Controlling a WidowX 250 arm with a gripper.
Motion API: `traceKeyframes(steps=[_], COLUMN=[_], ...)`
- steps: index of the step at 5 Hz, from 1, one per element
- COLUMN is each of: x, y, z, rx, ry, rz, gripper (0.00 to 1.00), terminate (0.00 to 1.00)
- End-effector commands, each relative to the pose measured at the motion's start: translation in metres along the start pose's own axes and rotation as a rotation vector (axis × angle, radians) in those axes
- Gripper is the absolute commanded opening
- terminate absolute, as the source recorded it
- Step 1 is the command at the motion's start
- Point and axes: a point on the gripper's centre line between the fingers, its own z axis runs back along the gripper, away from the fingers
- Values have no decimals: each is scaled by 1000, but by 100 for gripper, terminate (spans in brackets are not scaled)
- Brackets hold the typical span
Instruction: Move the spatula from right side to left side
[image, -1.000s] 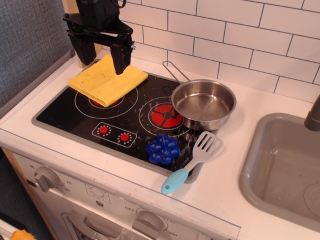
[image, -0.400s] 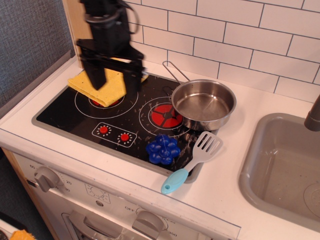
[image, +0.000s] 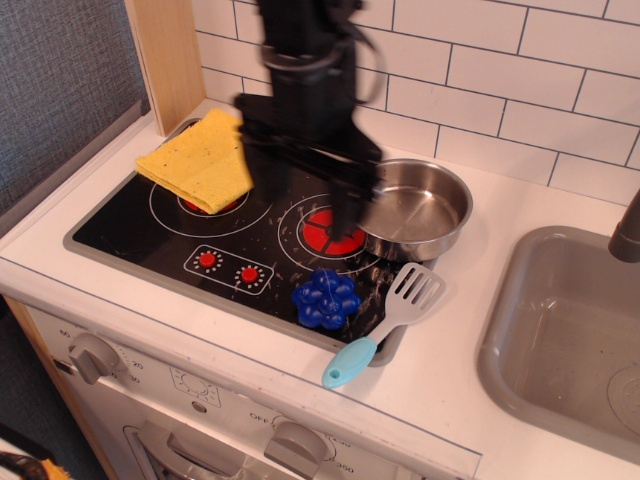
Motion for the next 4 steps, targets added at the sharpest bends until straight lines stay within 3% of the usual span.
traceKeyframes(steps=[1, 2, 4], x=[-11, -22, -38], y=[-35, -36, -51], z=[-10, -26, -48], rx=[40, 66, 114], ry=[35, 65, 43], rz=[-2, 29, 36], gripper=[100, 100, 100], terminate=[0, 0, 0])
